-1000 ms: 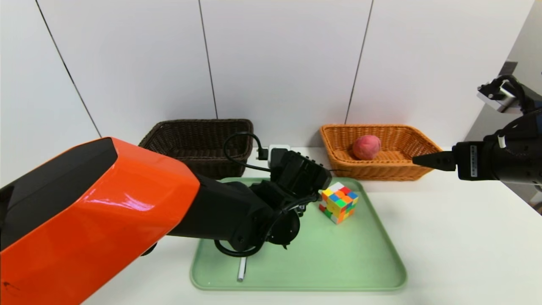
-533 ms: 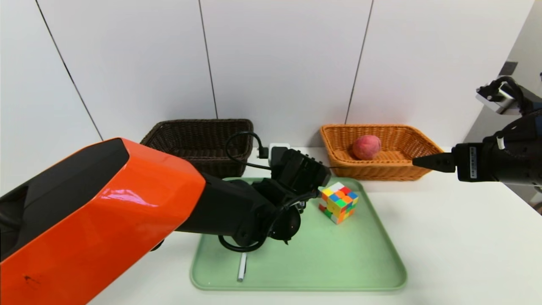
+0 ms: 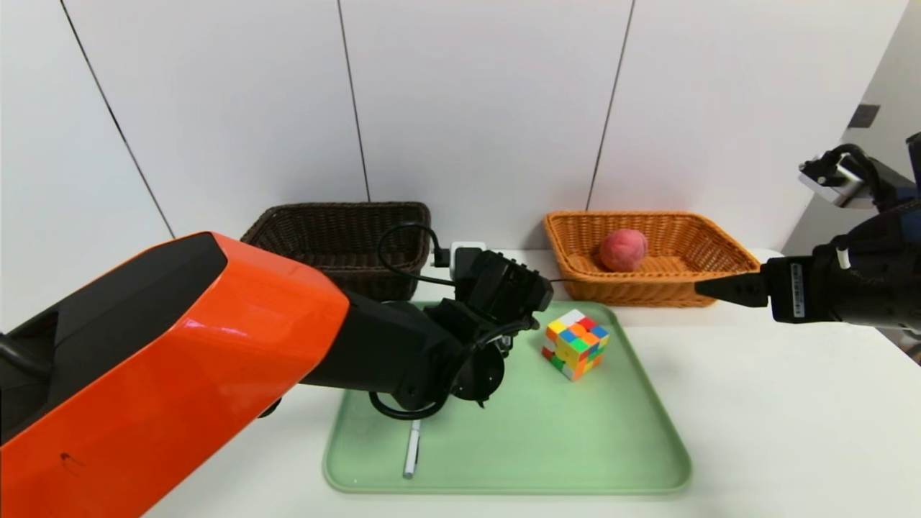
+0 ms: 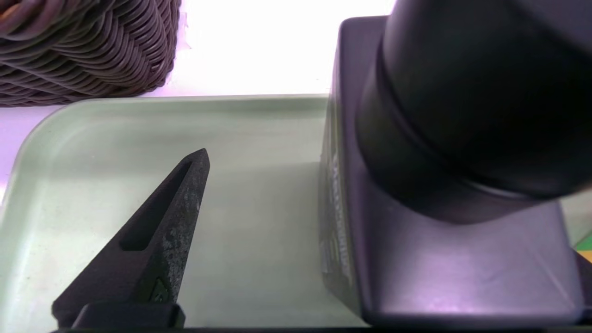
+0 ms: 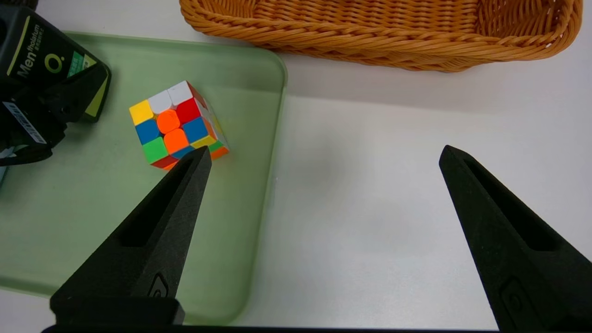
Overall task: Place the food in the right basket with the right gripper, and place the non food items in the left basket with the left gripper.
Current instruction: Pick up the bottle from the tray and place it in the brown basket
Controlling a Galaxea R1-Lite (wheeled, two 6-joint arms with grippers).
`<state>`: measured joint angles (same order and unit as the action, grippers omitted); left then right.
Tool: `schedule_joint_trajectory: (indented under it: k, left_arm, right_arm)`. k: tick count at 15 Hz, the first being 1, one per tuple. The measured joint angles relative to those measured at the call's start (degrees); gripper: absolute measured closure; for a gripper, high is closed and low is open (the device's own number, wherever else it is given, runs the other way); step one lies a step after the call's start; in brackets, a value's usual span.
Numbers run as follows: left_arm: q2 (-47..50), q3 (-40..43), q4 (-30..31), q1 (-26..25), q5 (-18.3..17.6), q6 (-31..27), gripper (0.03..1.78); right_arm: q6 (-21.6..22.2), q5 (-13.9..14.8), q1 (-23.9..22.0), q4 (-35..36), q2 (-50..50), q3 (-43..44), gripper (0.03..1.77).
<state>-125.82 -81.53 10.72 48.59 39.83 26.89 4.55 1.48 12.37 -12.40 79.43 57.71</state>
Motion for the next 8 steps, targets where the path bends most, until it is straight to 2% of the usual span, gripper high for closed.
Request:
schedule_joint_trajectory:
  k: [4, 8]
  left_arm:
    - [-0.43, -1.13, -0.06, -0.20, 0.00, -0.44, 0.12]
    - [-0.72, -1.33, 0.00, -0.15, -0.02, -0.52, 0.72]
  right_arm:
    - [-0.06, 0.15, 0.68, -0.02, 0.00, -0.13, 0.10]
    - [-0.09, 0.20, 0.93, 0.02, 0.02, -0.27, 0.10]
